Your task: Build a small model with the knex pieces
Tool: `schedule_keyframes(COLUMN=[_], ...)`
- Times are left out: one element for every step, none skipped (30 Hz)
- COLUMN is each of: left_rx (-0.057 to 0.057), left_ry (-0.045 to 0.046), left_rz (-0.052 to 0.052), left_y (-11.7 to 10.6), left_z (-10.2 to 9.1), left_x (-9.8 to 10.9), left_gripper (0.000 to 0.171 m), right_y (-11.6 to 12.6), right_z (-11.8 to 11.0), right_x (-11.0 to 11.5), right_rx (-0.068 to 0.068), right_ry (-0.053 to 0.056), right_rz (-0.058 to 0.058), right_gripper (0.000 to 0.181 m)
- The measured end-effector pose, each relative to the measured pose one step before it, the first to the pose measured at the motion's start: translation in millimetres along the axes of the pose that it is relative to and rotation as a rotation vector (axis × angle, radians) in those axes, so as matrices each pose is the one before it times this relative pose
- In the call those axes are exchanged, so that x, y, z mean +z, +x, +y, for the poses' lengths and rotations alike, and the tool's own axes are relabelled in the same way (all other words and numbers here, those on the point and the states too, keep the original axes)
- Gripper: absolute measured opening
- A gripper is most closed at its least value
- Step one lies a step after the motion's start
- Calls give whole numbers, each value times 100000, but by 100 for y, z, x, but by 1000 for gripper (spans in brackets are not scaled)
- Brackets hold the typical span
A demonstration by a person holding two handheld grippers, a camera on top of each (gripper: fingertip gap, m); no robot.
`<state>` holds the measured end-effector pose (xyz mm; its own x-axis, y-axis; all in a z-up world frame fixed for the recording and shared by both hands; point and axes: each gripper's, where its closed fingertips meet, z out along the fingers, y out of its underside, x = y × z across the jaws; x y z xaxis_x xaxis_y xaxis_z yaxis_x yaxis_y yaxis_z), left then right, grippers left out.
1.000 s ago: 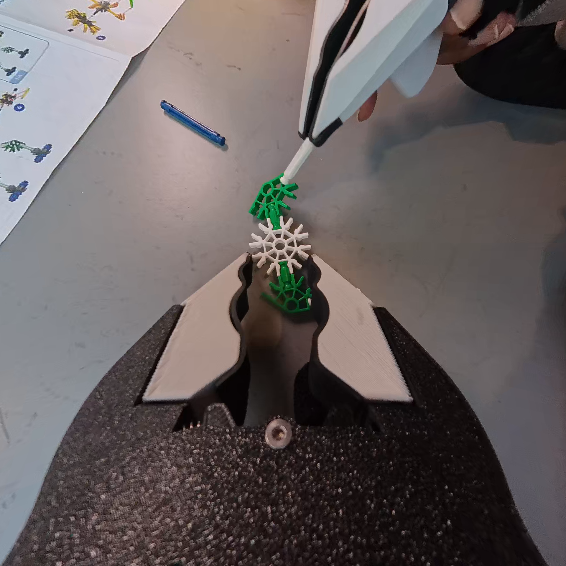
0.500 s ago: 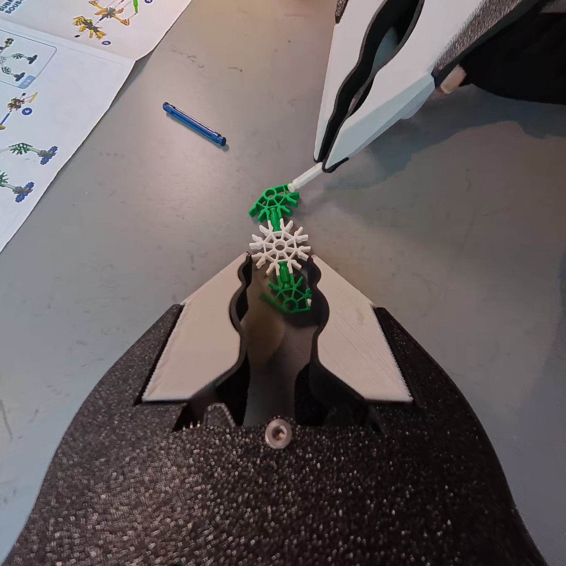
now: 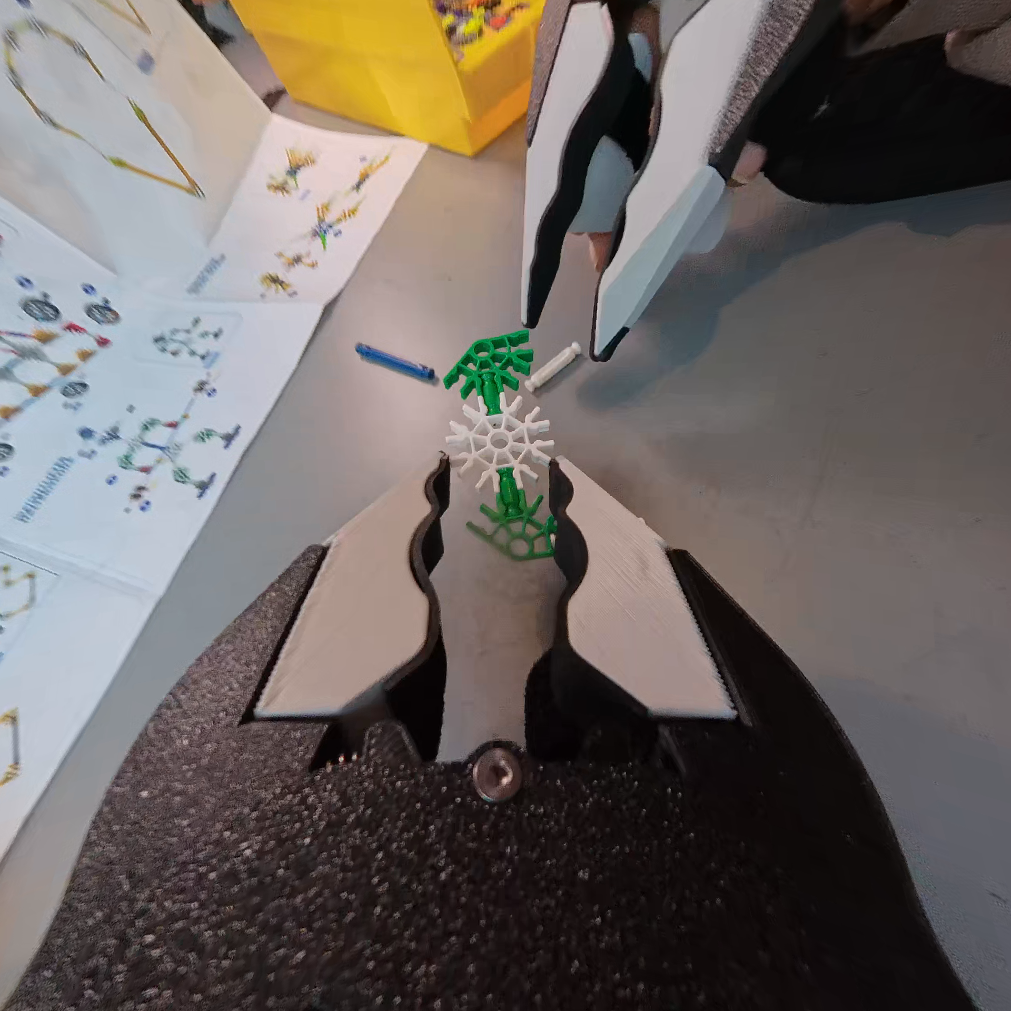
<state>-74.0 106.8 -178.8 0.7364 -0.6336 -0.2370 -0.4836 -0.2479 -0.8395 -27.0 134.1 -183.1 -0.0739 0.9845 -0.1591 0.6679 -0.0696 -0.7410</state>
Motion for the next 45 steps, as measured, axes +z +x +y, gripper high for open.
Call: schedule_keyframes(left_rx=[4578,4279,4041,3615,3049,2343,1603,789,-428,-1721,-3375,-5952,-8718,-10162,-10435,-10179,-9707,-9170,-8386,-6973,-4396,-1248,1707,3727,4424,4635,4032,2743,1194,-321,-1163,-1551,-2016,-2488,-2751,-2881,-2967,-2680,-1924,-1007,3,1088,1801,1349,24], left_ry=[3466,3105,2779,2187,1568,1050,463,387,775,1451,2563,3402,4445,5525,5615,4679,3211,1202,-708,-1205,-347,22,-45,-141,-757,-1330,-1215,-947,-778,-504,-49,138,13,-65,148,306,240,185,-30,-539,-953,-1014,-907,-442,446], left_rz=[-2642,-2217,-2135,-2373,-2432,-2313,-1947,-932,68,750,2133,3801,4219,4407,5183,5347,4554,4156,5433,6193,4604,1651,-1236,-2948,-3364,-2970,-2246,-1661,-517,397,656,858,1271,1708,1886,2038,2064,1664,1132,802,289,-571,-960,-566,258], left_y=[-112,-51,-46,-108,-162,-230,-238,-139,-31,-10,62,128,50,-14,50,80,3,-24,236,483,461,228,-35,-180,-195,-130,-55,-63,-15,-8,-37,-55,-18,28,35,63,68,43,33,51,60,-11,-16,9,45], left_z=[-706,-663,-617,-519,-419,-310,-164,-77,-96,-172,-296,-371,-537,-749,-823,-708,-457,-97,201,259,110,30,-42,-101,-65,38,62,78,93,110,104,111,139,139,110,98,103,76,94,128,166,154,86,-19,-172], left_x=[-318,-280,-261,-241,-211,-186,-163,-122,-95,-105,-127,-159,-222,-311,-342,-303,-210,-91,4,58,55,62,-11,-96,-81,-28,-24,-17,-10,2,11,11,22,18,22,21,30,48,55,79,76,55,-6,-86,-122], left_gripper=[35,35,35,35,35,35,35,35,35,35,35,35,36,36,38,38,38,38,38,36,30,23,15,10,5,4,4,4,4,4,4,4,4,4,4,4,4,5,6,7,7,7,5,4,4], right_y=[-529,-593,-529,-418,-313,-172,-201,-362,-366,-189,-218,-273,-255,-428,-468,-358,-376,-369,-262,-147,-22,50,-30,355,287,50,20,53,-15,10,63,61,17,-11,-23,-45,-65,-12,-11,-40,-76,-51,-9,7,-47], right_z=[-1372,-1322,-1088,-719,-444,-327,-342,-234,-218,-232,-145,-68,-157,-227,-176,-119,-28,-37,-88,-183,-199,-196,-181,-120,10,49,59,75,110,129,91,99,115,117,113,113,121,115,86,99,90,65,9,-90,-227], right_x=[-321,-182,-8,117,167,123,55,10,0,-32,-85,-89,-71,-55,9,84,161,216,235,226,198,140,70,7,26,48,38,34,27,18,25,9,20,6,14,8,16,45,92,169,217,240,154,66,53], right_rx=[3236,3451,3078,2278,1120,-144,-987,-914,-1174,-2406,-3074,-2118,-1766,-1796,-1035,-845,-1828,-2058,-1591,-1156,-570,-545,-38,21,679,1512,1269,981,486,-92,-123,101,139,144,-43,25,140,-20,-200,-298,-588,-837,-775,-400,-164], right_ry=[7216,6738,5375,3322,1845,1401,1756,1077,1257,1675,1269,711,1188,1499,863,87,-660,-896,-624,-28,231,499,678,767,305,416,532,481,58,-269,-285,-435,-405,-375,-96,41,-59,-127,-258,-717,-1099,-1221,-1165,-745,-215], right_rz=[-6139,-6474,-5863,-4797,-3754,-2320,-2153,-3065,-2720,-1311,-1390,-1598,-1251,-2089,-2373,-1538,-1452,-1319,-953,-644,-228,111,-451,1985,1270,-388,-341,-15,-229,69,271,67,-212,-340,-250,-496,-654,-331,-275,-498,-506,-230,-112,-330,-827], right_gripper=[38,38,37,33,24,13,11,8,5,5,5,5,5,5,5,5,5,5,5,5,5,5,5,5,5,5,5,5,5,5,5,5,5,5,5,5,5,5,5,5,5,5,5,5,5])
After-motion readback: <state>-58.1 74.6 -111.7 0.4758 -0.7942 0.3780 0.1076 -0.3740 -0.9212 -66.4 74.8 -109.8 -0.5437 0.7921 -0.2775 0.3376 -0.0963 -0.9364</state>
